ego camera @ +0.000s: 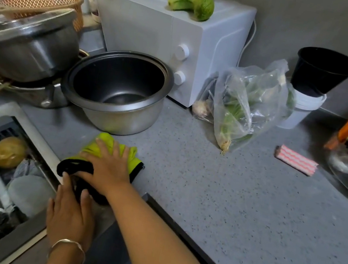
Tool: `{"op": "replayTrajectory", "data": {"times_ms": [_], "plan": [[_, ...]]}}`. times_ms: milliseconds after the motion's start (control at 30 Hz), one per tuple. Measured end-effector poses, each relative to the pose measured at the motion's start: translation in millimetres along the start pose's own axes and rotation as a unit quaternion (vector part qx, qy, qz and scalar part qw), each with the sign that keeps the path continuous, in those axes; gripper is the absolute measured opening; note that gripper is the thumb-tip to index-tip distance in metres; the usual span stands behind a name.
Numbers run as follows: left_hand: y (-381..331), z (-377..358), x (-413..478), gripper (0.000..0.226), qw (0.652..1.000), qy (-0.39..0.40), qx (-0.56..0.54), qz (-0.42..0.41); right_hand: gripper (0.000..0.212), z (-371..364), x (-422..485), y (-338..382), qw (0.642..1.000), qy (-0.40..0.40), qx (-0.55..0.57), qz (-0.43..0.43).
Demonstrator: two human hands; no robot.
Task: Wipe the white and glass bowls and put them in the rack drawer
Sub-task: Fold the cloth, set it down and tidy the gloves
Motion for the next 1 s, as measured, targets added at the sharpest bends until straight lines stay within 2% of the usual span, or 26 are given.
{"op": "replayTrajectory", "data": {"times_ms": [167,300,400,567,667,800,1000], "plan": [[-17,0,-1,0.084,0.999,0.005,0.040,-0.020,0.054,25,-26,-49,0.997,-0.046,-0.039,-0.050],[-57,-8,-2,0.082,0.996,0.010,0.037,-0.077,0.060,55,-71,-111,0.990,-0.066,-0.030,-0.122],[-100,-13,-14,0.089,0.991,0.021,0.018,-0.134,0.061,73,-123,-156,0.980,-0.070,-0.049,-0.182],[-157,-41,-59,0.092,0.971,0.082,-0.027,-0.223,0.060,110,-246,-217,0.920,-0.195,-0.067,-0.334],[-182,-63,-89,0.096,0.957,0.124,-0.046,-0.260,0.060,109,-306,-205,0.885,-0.246,-0.069,-0.390],[-207,-72,-129,0.093,0.942,0.143,-0.057,-0.299,0.060,91,-318,-180,0.889,-0.225,-0.083,-0.391],[-232,-80,-178,0.093,0.929,0.164,-0.082,-0.321,0.060,96,-365,-193,0.938,-0.168,-0.086,-0.292]]}}
Point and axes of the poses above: each hand's wrist, its own x-axis towards the middle knuckle, its own z-axis out of the back of the hand, y = z × x, the point moved 8 cm from there along x, towards the middle knuckle, and after that the axes turned 7 degrees about x, right-handed, at the moved point
